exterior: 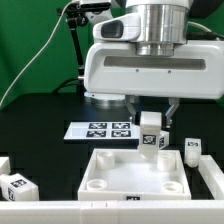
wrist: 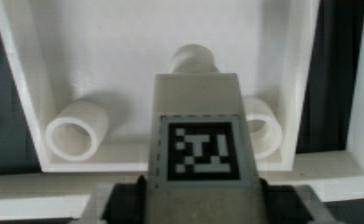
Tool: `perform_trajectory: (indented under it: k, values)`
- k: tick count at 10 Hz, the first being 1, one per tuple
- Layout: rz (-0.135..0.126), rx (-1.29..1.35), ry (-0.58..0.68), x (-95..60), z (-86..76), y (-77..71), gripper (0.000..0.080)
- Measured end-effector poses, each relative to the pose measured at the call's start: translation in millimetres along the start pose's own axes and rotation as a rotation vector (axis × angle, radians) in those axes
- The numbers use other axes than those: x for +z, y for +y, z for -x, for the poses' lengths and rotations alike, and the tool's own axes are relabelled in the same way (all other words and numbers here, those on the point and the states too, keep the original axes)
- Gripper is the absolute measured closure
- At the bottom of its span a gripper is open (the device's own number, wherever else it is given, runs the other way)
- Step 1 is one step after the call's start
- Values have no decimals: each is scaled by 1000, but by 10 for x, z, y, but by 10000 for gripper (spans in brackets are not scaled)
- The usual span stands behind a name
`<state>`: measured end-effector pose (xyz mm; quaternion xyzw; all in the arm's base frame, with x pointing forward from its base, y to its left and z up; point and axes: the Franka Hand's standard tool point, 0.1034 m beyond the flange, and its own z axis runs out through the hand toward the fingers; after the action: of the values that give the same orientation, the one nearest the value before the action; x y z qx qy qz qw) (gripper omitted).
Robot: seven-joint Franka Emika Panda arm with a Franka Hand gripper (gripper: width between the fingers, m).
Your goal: Assemble one leg
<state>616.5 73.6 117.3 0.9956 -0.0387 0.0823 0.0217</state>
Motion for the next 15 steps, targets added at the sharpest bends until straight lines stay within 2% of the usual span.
perform_trajectory:
  k: [2, 4, 5, 6, 7, 8, 11, 15]
  values:
    - [-8, -20, 32, -28, -129, -88, 510]
    - [-7, -18, 30, -13, -118, -81, 510]
    - [-21, -19, 108, -27, -187, -112, 510]
    - [-36, -20, 187, -4, -171, -132, 510]
    - [-42, -8, 201, 46, -95, -119, 510]
    - [-44, -12, 195, 48, -92, -153, 510]
    - [-43, -28, 198, 150, -114, -239, 510]
    - [-44, -37, 210, 184, -205, -308, 510]
